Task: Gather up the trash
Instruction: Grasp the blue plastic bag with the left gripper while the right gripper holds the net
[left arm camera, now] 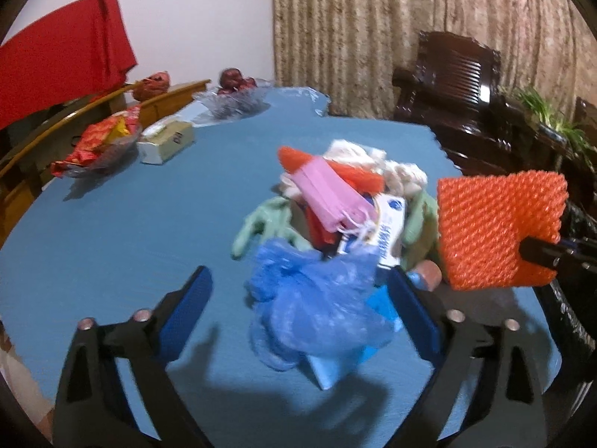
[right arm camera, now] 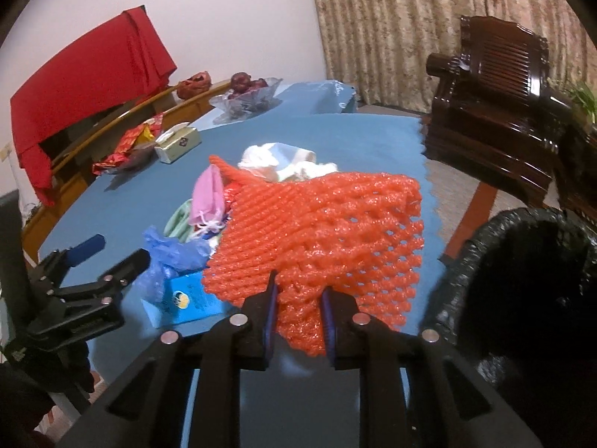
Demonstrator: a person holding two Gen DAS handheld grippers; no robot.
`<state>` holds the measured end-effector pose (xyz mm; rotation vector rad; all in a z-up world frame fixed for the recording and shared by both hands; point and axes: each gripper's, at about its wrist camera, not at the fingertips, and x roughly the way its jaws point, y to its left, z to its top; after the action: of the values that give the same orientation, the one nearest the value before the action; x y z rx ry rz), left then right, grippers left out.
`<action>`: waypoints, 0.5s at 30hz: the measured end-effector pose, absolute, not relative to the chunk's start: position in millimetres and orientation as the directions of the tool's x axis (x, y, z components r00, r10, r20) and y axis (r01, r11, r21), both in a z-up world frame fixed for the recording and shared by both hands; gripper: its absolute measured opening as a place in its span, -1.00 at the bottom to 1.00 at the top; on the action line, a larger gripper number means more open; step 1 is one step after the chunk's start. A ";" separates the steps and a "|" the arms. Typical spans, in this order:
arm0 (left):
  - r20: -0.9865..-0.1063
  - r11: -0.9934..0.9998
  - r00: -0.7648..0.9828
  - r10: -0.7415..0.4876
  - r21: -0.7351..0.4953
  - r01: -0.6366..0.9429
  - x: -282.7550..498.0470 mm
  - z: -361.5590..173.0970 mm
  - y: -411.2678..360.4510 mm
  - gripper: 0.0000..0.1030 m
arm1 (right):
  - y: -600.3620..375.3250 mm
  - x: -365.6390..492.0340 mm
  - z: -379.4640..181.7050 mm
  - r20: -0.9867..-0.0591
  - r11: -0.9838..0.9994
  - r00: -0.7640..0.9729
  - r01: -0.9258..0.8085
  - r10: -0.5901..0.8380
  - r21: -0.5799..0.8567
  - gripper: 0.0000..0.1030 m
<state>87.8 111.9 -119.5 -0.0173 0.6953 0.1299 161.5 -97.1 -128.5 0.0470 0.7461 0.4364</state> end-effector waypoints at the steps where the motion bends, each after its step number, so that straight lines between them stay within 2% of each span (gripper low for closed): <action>1: -0.652 0.993 0.750 0.106 0.027 -0.117 91.0 -123.4 110.0 0.47 | -99.4 161.2 -129.5 -0.647 0.911 0.650 -0.364 0.398 0.195 -0.60; 4: -0.680 0.995 0.729 0.079 0.007 -0.101 99.7 -132.5 109.1 0.15 | -100.3 161.3 -130.3 -0.649 0.914 0.653 -0.361 0.391 0.187 -0.60; 6: -0.695 0.996 0.717 0.051 -0.016 -0.086 102.0 -137.7 110.0 -0.25 | -98.4 160.3 -130.2 -0.650 0.914 0.656 -0.369 0.384 0.168 -0.60; 7: -0.696 0.996 0.717 0.048 -0.021 -0.087 101.9 -138.7 111.0 -0.31 | -96.7 159.0 -129.9 -0.650 0.915 0.658 -0.373 0.380 0.157 -0.60; 9: -0.687 0.996 0.725 0.052 -0.015 -0.086 99.0 -137.5 111.7 -0.63 | -96.4 156.5 -129.0 -0.647 0.914 0.661 -0.378 0.379 0.148 -0.60; 11: -0.679 0.996 0.733 0.045 -0.023 -0.082 95.9 -133.3 113.1 -0.81 | -97.2 155.4 -128.3 -0.645 0.913 0.662 -0.379 0.382 0.152 -0.60; 15: -0.659 0.995 0.750 0.047 -0.034 -0.092 89.9 -121.5 117.0 -0.91 | -101.2 153.0 -126.2 -0.638 0.914 0.668 -0.372 0.383 0.160 -0.60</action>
<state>89.9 117.0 -121.5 -0.0657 0.7183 0.0760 153.0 -101.2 -126.2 0.0164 0.7237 0.4260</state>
